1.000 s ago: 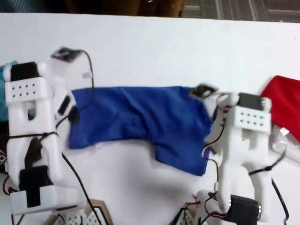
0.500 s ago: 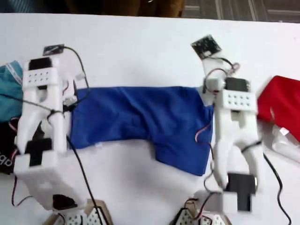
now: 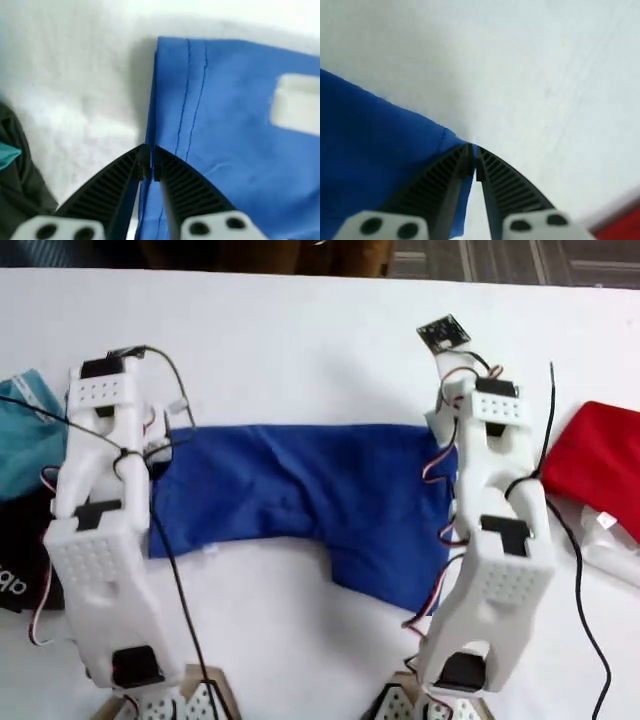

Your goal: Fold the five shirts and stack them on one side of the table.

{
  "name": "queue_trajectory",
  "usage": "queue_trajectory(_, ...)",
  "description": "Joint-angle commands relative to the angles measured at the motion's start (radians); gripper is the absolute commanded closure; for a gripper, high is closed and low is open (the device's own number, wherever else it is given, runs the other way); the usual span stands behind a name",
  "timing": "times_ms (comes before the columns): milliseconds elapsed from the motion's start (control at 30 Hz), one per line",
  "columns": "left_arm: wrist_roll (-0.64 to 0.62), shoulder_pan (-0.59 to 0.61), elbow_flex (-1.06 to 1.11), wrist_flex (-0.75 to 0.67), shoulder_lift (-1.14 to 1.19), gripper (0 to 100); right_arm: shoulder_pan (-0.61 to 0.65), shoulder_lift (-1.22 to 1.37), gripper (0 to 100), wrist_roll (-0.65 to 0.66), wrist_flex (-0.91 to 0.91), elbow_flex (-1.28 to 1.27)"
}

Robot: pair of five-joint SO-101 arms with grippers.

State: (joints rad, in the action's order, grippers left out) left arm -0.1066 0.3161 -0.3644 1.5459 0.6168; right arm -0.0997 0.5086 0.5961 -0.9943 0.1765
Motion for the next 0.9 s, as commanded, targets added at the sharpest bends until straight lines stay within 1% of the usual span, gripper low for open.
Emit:
queue_trajectory(0,0.000,0.034,-0.041,0.008,-0.008,95,-0.018,0.041,98.0,-0.009,-0.036,0.100)
queue_trajectory(200,0.005,0.068,-0.041,0.003,-0.006,95,-0.028,0.101,98.0,-0.009,-0.041,0.157)
queue_trajectory(300,0.064,0.100,-0.041,-0.025,-0.005,95,-0.042,0.119,98.0,-0.009,-0.041,0.173)
queue_trajectory(400,0.084,0.135,-0.041,-0.029,-0.005,95,-0.058,0.124,98.0,-0.009,-0.041,0.183)
queue_trajectory(500,0.086,0.143,-0.045,-0.002,-0.015,95,-0.062,0.096,98.0,-0.009,-0.048,0.186)
queue_trajectory(567,0.080,0.137,-0.068,0.058,-0.017,95,-0.062,0.056,98.0,-0.009,-0.068,0.186)
queue_trajectory(600,0.072,0.126,-0.093,0.104,-0.017,95,-0.062,0.033,98.0,-0.009,-0.070,0.184)
queue_trajectory(700,-0.014,0.097,-0.163,0.235,-0.017,96,-0.065,-0.035,98.0,-0.009,-0.077,0.184)
queue_trajectory(867,-0.092,0.055,-0.151,0.244,-0.103,96,-0.039,-0.133,98.0,-0.006,-0.179,0.178)
